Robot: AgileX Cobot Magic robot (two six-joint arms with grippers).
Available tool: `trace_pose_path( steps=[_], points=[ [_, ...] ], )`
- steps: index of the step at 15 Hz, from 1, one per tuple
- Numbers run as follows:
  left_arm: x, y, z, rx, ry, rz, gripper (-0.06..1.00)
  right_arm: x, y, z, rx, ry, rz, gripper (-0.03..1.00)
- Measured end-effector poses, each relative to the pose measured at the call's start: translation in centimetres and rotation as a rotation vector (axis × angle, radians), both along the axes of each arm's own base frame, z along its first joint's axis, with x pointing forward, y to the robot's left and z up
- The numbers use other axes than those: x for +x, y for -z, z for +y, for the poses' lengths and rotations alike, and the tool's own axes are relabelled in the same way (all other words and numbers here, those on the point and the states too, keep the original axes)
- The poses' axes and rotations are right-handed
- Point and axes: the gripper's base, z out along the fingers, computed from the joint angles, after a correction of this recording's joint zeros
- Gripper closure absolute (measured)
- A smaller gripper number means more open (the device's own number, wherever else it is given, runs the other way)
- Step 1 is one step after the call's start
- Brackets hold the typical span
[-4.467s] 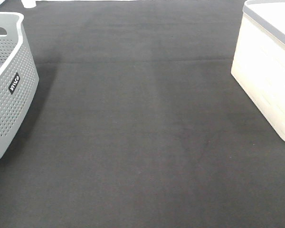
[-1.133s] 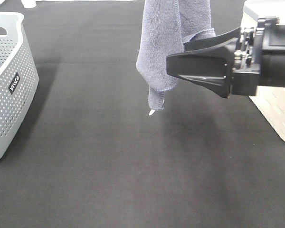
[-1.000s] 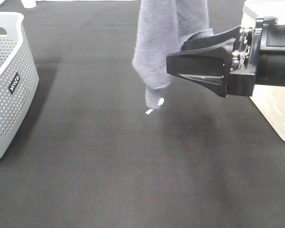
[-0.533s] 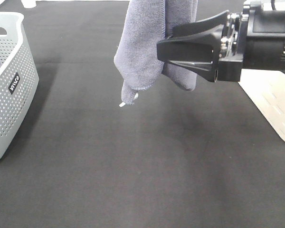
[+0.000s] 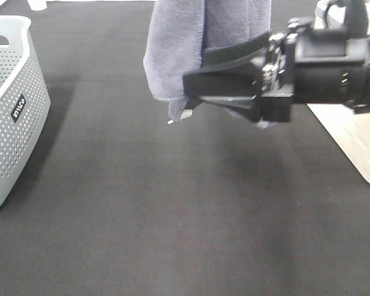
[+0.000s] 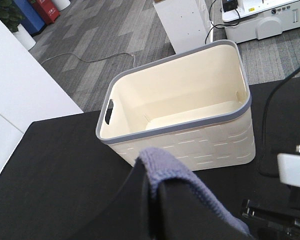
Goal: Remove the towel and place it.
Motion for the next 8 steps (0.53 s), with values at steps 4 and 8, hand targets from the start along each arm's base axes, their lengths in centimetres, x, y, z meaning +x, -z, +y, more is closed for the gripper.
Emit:
trace_pose_path(
  steps=[4,8],
  points=[
    [-0.1,-0.1,-0.1,-0.023,0.013,0.016,0.94,1.5,-0.2,0.5,-0.018,0.016,-0.028,0.35],
    [0.0,0.0,-0.2,-0.028,0.009,0.016,0.94,2.0,0.7,0.8,-0.014,-0.006,0.009,0.41]
  ],
)
